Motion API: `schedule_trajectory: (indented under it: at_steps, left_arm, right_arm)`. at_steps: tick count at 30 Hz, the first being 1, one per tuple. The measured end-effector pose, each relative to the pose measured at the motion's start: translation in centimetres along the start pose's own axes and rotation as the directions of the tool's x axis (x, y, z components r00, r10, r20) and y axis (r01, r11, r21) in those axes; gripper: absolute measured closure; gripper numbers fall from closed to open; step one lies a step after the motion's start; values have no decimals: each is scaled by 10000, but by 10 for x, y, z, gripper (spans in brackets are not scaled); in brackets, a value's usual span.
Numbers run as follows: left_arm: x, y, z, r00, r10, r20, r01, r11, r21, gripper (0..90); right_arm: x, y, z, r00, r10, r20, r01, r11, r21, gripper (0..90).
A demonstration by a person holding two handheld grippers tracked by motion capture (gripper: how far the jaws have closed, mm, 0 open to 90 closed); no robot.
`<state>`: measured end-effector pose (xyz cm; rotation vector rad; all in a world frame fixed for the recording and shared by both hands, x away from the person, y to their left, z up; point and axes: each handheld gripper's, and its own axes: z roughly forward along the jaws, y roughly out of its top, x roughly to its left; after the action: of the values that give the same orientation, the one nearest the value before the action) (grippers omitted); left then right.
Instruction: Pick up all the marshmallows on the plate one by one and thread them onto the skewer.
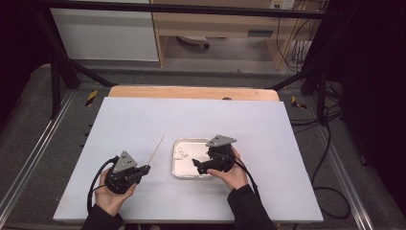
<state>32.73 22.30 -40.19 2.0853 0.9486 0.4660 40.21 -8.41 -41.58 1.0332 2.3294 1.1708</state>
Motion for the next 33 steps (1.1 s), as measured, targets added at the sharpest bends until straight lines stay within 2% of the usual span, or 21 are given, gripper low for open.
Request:
schedule_trajectory:
  at_steps: [5, 12, 15, 17, 20, 23, 33]
  left_arm:
    - [1, 0, 1, 10000, -19, 4, 19, 10000, 26, 891]
    - [3, 0, 0, 10000, -50, 34, 50, 10000, -24, 891]
    - [3, 0, 1, 10000, -39, 68, 39, 10000, -16, 891]
    - [3, 0, 1, 10000, -37, 87, 37, 10000, -11, 891]
    - [3, 0, 1, 9999, -15, 103, 16, 10000, -19, 891]
    - [4, 0, 0, 9999, -2, 107, 2, 10000, -4, 891]
    - [3, 0, 2, 9999, 11, 140, -12, 10000, 32, 891]
  right_arm:
    - [3, 10, 23, 9994, 329, 56, -330, 9993, 176, 146]
    - [14, 20, 53, 10000, -7, 3, 7, 9961, 882, 292]
    - [18, 24, 62, 10000, -7, -31, 9, 9962, 871, 372]
    - [19, 26, 67, 10000, -55, 6, 54, 9942, 1074, 426]
    - [19, 29, 72, 9998, -203, 43, 197, 9923, 1226, 517]
    - [18, 28, 75, 9999, -92, -62, 99, 9910, 1334, 576]
    - [14, 24, 78, 9992, -13, -407, 79, 9863, 1645, 684]
